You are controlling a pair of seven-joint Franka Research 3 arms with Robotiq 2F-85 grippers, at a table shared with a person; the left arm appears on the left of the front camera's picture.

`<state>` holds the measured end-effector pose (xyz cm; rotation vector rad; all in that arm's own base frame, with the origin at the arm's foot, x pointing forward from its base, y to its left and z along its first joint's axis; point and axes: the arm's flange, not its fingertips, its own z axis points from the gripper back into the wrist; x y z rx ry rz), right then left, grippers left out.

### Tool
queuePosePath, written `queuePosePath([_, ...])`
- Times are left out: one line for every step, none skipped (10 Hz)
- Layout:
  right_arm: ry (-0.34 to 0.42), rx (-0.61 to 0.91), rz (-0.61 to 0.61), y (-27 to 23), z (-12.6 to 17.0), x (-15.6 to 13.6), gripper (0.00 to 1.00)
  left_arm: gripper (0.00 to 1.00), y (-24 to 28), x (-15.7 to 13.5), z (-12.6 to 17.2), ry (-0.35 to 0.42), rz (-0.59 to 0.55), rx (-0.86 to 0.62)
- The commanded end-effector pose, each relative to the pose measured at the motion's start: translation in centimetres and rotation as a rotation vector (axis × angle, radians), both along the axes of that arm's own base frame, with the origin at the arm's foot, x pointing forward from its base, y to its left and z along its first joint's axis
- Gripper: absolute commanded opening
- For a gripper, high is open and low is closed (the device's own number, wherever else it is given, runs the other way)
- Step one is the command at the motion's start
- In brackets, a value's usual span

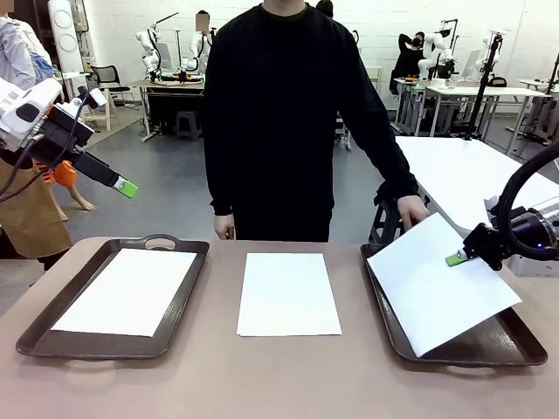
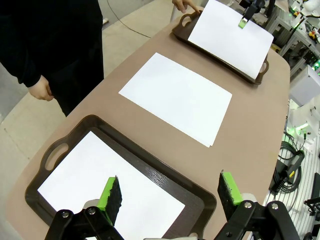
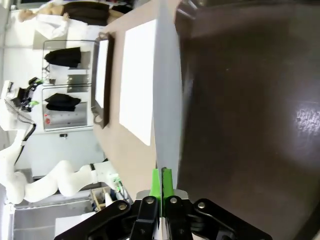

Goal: Sort the A4 documents.
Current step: Place the A4 Paper in the designated Handle tray.

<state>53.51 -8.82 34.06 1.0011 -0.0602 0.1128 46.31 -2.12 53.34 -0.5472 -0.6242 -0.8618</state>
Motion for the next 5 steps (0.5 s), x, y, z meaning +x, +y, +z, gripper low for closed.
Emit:
queuePosePath([-0.036,-0.048,-0.025,0.46,-0.85,-0.57,0.01,1.00,-0.07,-0.05,0.02,-0.003,-0.004,0.007])
queuePosePath([-0.044,-0.100,-0.030,0.15,-1.05,-0.71,0.01,1.00,-0.07,-0.05,0.02,-0.003,-0.004,0.007])
queuePosePath([-0.055,-0.156,-0.043,-0.13,-1.26,-0.72,0.01,1.00,-0.07,-0.05,0.02,-0.003,-0.004,0.007])
queuePosePath([-0.063,-0.198,-0.046,-0.18,-1.40,-0.73,0.01,1.00,-0.07,-0.05,0.02,-0.003,-0.004,0.007])
queuePosePath([-0.055,-0.244,-0.033,-0.03,-1.64,-0.79,0.01,1.00,-0.07,-0.05,0.02,-0.003,-0.004,0.007])
